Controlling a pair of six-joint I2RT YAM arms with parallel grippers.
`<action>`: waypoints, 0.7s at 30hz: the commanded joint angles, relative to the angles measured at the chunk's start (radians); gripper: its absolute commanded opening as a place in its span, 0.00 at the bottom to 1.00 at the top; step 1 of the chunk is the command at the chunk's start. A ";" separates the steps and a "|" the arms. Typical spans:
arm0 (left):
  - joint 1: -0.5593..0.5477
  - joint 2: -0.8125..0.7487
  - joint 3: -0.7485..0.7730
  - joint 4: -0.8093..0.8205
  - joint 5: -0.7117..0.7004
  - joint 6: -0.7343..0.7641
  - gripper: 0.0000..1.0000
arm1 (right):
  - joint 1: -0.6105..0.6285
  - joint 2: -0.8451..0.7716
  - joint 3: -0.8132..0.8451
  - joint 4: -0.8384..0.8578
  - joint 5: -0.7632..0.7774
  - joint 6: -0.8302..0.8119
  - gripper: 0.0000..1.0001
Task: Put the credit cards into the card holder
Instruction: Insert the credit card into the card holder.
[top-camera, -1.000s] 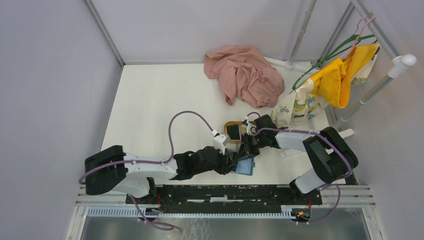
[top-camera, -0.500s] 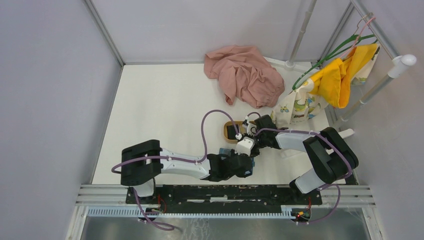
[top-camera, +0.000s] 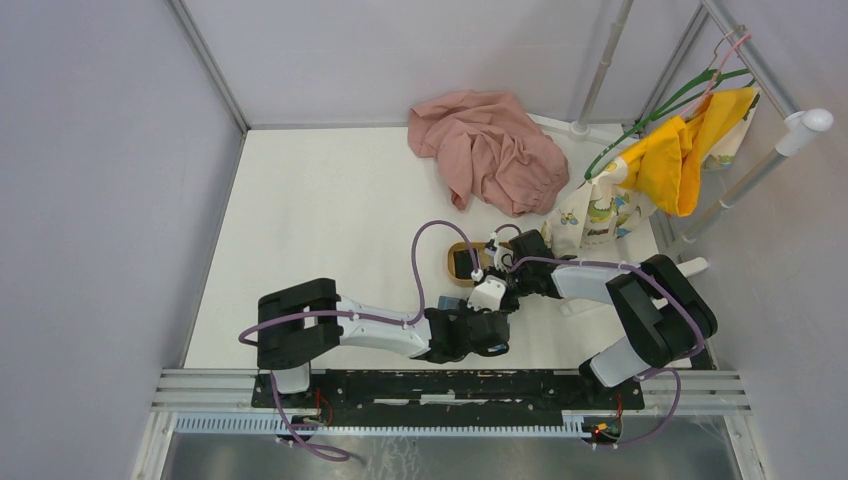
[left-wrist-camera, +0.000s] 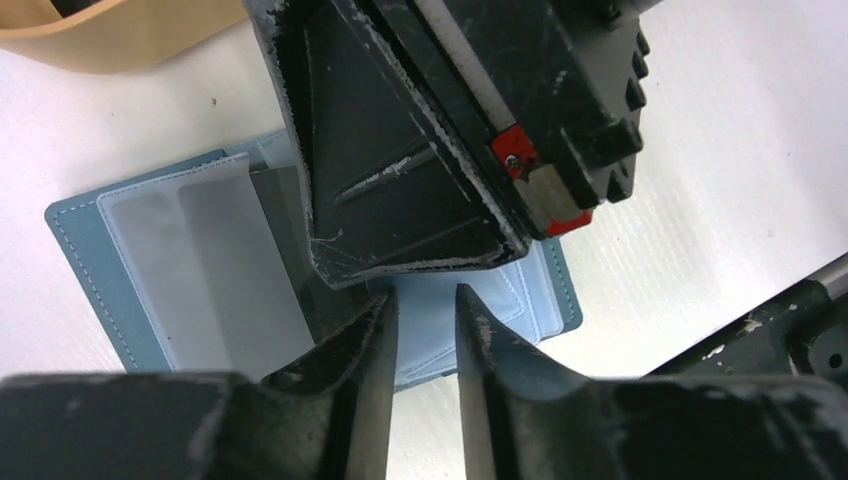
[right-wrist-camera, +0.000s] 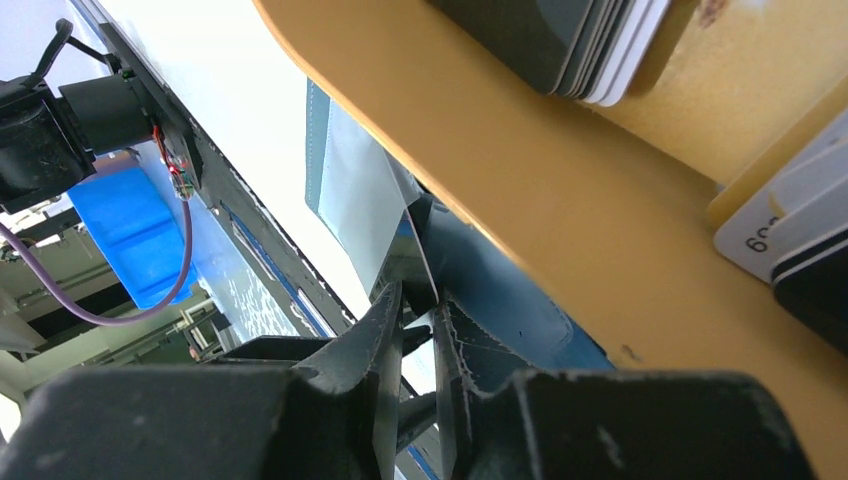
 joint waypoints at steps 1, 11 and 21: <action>-0.003 0.007 0.044 -0.039 -0.104 -0.061 0.38 | -0.009 -0.011 -0.010 0.004 0.039 0.007 0.23; -0.001 -0.004 0.043 -0.074 -0.166 -0.079 0.50 | -0.018 -0.023 0.004 -0.010 0.036 -0.013 0.33; 0.004 -0.064 0.009 -0.015 -0.130 -0.020 0.47 | -0.035 -0.070 0.021 -0.025 0.030 -0.052 0.42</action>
